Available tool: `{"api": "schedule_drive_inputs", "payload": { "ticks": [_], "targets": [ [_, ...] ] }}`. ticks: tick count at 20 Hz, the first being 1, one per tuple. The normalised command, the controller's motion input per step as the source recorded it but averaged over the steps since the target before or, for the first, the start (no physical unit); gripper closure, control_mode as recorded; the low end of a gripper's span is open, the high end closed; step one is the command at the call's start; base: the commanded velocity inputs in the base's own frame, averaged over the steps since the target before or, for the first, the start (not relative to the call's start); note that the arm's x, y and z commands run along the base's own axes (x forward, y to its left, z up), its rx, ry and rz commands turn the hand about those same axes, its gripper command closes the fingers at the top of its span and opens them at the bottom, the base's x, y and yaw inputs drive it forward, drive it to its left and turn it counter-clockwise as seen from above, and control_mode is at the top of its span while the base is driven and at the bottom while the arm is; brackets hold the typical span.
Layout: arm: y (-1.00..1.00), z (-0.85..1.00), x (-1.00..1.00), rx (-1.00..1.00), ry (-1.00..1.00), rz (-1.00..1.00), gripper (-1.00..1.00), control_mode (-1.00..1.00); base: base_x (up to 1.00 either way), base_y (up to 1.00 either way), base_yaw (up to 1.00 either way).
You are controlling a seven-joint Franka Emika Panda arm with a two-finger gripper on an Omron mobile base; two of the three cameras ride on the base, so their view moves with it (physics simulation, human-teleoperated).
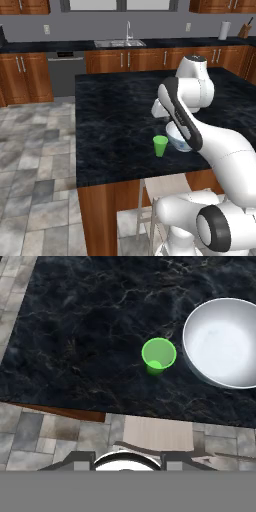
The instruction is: Place the cup inside the bowl on the dining table and move the bowl to any counter.
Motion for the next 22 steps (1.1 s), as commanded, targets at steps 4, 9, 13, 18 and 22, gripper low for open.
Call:
{"api": "schedule_drive_inputs", "payload": {
  "ticks": [4, 9, 13, 18, 22],
  "targets": [
    [0.06, 0.0, 0.0, 0.0, 0.0, 0.0, -1.0, -1.0, 0.0, 0.0, 0.0],
    [0.16, -0.04, 0.0, 0.0, 0.0, 0.0, -1.0, -1.0, 0.0, 0.0, 0.0],
    [0.08, -0.19, 0.01, -0.01, 0.05, 0.0, -1.0, -1.0, 0.0, 0.0, 0.0],
    [0.09, -0.43, 0.09, -0.1, 0.02, -0.06, -1.0, -1.0, 0.0, 0.0, 0.0],
    [0.04, -0.06, 0.1, -0.11, 0.01, -0.09, -1.0, -1.0, 0.0, 0.0, 0.0]
  ]
}}
